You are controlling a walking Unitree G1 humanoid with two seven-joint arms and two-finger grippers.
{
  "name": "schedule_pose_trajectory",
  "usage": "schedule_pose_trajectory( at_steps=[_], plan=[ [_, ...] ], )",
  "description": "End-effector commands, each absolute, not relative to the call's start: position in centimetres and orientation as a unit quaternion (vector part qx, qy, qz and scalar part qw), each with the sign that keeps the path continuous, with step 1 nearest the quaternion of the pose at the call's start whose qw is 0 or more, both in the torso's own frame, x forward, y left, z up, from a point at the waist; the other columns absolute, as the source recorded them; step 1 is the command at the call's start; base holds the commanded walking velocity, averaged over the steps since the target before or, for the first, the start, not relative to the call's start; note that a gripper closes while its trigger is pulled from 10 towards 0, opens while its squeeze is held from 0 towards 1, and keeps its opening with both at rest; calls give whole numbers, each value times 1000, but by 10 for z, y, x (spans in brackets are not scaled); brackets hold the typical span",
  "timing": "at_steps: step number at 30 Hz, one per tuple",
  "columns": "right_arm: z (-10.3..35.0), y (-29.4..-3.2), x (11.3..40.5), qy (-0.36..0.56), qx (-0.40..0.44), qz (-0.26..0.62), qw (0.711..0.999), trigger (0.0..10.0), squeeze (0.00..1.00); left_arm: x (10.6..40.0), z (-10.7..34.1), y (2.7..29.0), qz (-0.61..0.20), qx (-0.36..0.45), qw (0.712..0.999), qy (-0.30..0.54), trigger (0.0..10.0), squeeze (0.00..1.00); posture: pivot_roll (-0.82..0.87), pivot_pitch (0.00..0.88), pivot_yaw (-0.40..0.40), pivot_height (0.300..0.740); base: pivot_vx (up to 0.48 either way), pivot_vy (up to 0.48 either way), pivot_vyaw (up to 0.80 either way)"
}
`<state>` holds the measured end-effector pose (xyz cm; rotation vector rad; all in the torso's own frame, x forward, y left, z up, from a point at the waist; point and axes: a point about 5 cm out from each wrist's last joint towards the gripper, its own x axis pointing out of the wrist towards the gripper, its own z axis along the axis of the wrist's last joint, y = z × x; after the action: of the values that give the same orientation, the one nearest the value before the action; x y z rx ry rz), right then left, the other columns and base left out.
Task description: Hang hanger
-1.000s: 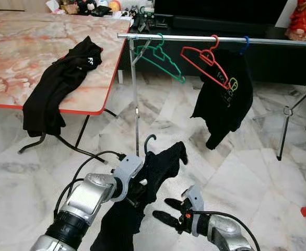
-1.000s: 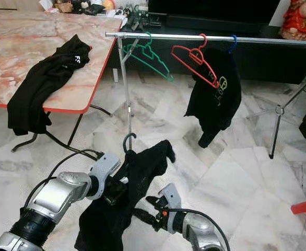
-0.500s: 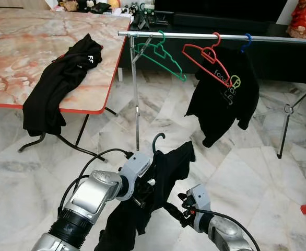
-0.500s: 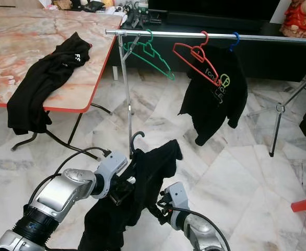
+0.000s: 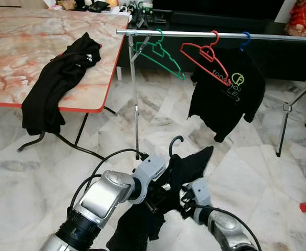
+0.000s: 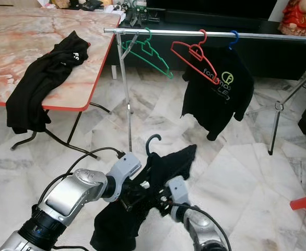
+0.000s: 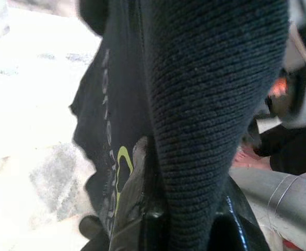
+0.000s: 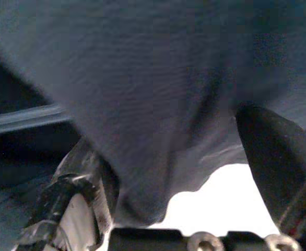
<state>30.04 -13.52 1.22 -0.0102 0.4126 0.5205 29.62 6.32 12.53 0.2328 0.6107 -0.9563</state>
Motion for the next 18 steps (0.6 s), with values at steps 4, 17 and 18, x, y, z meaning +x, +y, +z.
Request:
schedule_pose_trajectory(
  at_steps=[4, 17, 18],
  plan=[
    [13, -154, 305, 203, 6, 169, 965, 10000, 0, 292, 130, 60, -466, 108, 831, 282, 10000, 0, 83, 164, -52, 740, 0, 0, 0],
    [9, -163, 302, 210, 3, 140, 968, 0, 0, 289, 133, 58, -474, 112, 829, 275, 10000, 0, 83, 164, -53, 740, 0, 0, 0],
    [9, -163, 302, 210, 4, 140, 968, 0, 0, 289, 134, 58, -475, 113, 829, 274, 10000, 0, 83, 164, -53, 740, 0, 0, 0]
  ],
)
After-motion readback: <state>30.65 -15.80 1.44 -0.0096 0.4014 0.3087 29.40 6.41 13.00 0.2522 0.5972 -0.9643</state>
